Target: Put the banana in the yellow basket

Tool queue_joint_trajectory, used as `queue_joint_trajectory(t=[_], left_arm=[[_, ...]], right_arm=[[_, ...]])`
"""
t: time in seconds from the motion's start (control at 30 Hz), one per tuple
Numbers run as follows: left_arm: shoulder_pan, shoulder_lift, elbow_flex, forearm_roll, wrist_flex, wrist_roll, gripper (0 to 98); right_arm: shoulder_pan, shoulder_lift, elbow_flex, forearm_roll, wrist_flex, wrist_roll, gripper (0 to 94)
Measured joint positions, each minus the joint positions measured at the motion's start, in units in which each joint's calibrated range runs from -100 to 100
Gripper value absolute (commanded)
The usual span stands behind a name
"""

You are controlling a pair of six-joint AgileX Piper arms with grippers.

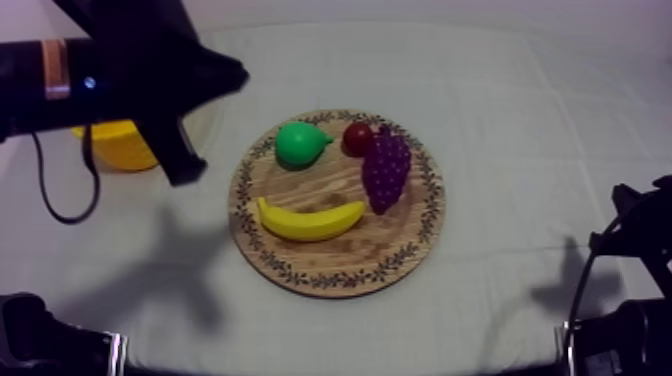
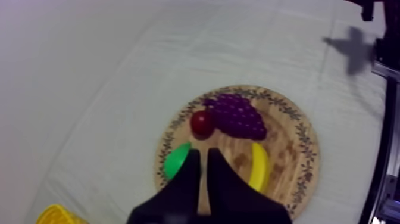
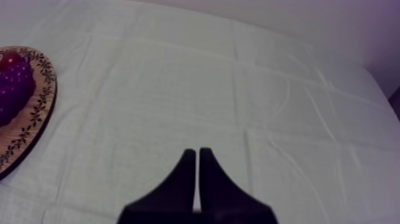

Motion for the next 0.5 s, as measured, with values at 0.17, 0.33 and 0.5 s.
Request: queue_joint_trajectory(t=[0.17, 0.33, 0.5], left_arm=[[2.93, 5.45, 0.11, -0.55, 3.42, 2.29, 8.7], [4.49, 10.04, 0.9, -0.43, 6.9, 2.34, 11.0], [4.37, 12.17, 3.34, -0.21, 6.75, 1.96, 11.8]], right_arm=[[0.0, 0.0, 0.0, 0.0, 0.0, 0.0, 0.3], [0.0, 0.0, 0.0, 0.0, 0.0, 0.0, 0.3], [0.0, 0.0, 0.0, 0.0, 0.0, 0.0, 0.3]])
